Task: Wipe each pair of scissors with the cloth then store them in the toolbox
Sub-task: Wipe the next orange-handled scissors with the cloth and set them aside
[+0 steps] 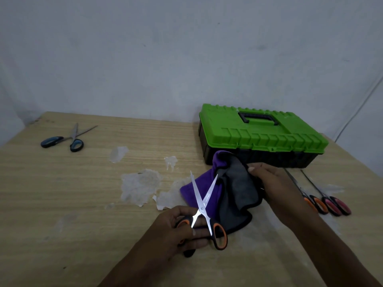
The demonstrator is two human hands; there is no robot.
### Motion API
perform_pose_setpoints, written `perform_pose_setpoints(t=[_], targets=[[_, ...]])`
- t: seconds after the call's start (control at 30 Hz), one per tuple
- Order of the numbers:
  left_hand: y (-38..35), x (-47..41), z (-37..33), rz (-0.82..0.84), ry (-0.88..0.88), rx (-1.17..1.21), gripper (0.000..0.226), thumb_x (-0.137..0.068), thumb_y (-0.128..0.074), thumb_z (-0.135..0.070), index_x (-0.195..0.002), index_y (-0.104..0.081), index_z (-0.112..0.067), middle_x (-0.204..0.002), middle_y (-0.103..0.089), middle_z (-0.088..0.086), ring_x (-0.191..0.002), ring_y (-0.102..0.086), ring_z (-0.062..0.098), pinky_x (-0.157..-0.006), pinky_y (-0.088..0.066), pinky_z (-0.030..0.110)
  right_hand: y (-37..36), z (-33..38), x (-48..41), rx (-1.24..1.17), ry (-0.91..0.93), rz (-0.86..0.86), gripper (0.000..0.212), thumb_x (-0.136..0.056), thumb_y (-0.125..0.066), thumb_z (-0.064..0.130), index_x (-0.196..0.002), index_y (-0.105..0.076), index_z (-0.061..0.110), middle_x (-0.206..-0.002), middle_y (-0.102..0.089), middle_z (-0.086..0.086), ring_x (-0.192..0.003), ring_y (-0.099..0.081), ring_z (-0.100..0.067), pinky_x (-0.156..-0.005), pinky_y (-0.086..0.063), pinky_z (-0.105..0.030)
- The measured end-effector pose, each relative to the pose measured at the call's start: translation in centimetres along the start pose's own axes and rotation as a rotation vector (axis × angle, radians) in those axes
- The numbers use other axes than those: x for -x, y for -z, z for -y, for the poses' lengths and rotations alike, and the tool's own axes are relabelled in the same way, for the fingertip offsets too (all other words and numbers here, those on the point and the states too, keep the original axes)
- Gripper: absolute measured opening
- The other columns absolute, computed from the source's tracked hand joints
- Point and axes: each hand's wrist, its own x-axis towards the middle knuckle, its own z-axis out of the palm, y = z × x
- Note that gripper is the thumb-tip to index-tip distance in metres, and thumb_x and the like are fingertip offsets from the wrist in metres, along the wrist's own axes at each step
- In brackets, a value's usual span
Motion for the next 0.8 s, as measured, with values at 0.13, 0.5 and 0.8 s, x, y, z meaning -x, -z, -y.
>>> perform_pose_setpoints(t=[0.13,0.5,0.8], targets=[[0.0,0.0,0.1,0.005,-0.002,0.019,0.03,-0.087,-0.052,0.019,-0.115,-0.056,0.007,-0.105,-0.074,0.023,-0.098,-0.072,0.04,-0.079,-0.062,0.042,0.3,0.8,0.7,-0.024,0.015,-0.013,0.021,-0.095,-0.052,0.013,-0.083,-0.07,0.014,-0.082,-0.072,-0.007,-0.08,-0.067,-0.022,-0.069,-0.05,-0.035],[0.0,-0.3,0.1,-0.024,0.034,0.031,0.03,-0.089,-0.05,0.018,-0.114,-0.059,0.005,-0.102,-0.075,0.019,-0.095,-0.074,0.035,-0.075,-0.063,0.04,-1.7,0.8,3.5,0.104,0.233,0.139,0.014,-0.091,-0.059,0.007,-0.104,-0.064,0.008,-0.084,-0.074,-0.008,-0.082,-0.07,-0.017,-0.067,-0.055,-0.021],[0.1,-0.2,0.3,-0.039,0.039,0.033,0.029,-0.09,-0.05,0.016,-0.113,-0.062,0.002,-0.103,-0.075,0.019,-0.094,-0.074,0.034,-0.072,-0.062,0.035,-0.9,0.7,2.9,-0.059,0.274,-0.177,0.013,-0.091,-0.06,0.009,-0.103,-0.065,0.011,-0.088,-0.071,-0.007,-0.088,-0.067,-0.025,-0.07,-0.056,-0.03]])
